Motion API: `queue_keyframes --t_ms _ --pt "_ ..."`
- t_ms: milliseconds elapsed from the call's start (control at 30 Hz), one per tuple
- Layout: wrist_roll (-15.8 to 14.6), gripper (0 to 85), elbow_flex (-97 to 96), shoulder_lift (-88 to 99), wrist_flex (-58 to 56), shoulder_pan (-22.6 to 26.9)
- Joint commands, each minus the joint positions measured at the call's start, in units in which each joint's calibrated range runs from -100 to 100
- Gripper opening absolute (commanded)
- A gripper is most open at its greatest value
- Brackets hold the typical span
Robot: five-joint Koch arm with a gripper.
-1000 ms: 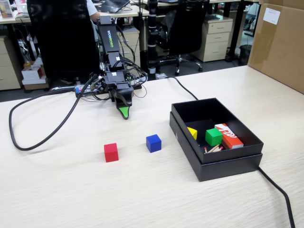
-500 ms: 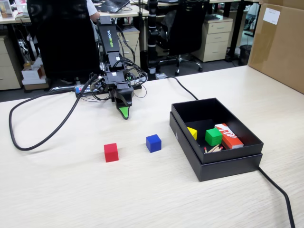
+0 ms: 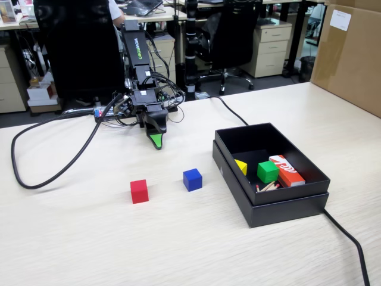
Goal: Put the red cube on top of the blue cube
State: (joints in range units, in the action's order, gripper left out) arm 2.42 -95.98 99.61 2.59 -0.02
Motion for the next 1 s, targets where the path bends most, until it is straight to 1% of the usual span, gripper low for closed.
queue_keyframes --t_ms 0,133,333,467,567,600,667,800,967 --pt "-0.1 48.0 2.1 -0.3 -5.3 -0.4" --pt "-0.2 48.4 8.5 -0.8 -12.7 -1.3" --pt "-1.8 47.7 24.5 -1.9 -29.9 -2.1" --pt "-2.2 47.5 34.8 -7.4 -35.3 -2.7" --pt "-2.6 47.3 43.9 -14.0 -41.2 -3.3" --pt "-3.0 47.3 52.1 -19.9 -47.4 -3.7" --pt "-3.5 47.2 61.2 -27.0 -52.9 -4.0" --pt "-3.9 47.2 76.2 -41.7 -59.5 -4.9" --pt "-3.5 47.3 88.5 -55.8 -62.4 -6.4"
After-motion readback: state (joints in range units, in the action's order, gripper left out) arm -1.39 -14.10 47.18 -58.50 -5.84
